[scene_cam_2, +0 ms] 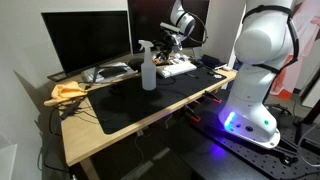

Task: Set the spray bottle upright on the table

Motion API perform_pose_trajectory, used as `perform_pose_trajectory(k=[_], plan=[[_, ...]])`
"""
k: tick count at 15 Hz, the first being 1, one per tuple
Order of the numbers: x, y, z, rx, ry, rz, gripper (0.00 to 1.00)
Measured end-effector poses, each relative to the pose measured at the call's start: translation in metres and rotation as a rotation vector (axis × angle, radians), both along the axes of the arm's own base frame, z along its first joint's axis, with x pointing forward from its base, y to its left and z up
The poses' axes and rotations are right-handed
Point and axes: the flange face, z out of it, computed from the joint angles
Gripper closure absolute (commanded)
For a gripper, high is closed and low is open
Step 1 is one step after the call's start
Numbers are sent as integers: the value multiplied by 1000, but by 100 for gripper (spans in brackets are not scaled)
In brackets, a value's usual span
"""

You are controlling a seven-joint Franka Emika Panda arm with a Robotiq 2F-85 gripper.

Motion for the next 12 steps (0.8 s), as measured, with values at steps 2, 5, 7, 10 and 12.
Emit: perform_pose_trajectory(k=[2, 5, 7, 10, 12], plan=[[-1, -3, 13, 0, -22, -2, 0], [-7, -7, 35, -8, -55, 3, 0], [-14, -9, 49, -20, -74, 13, 0], [-26, -10, 66, -35, -130, 40, 0], [-27, -10, 69, -36, -138, 41, 0]])
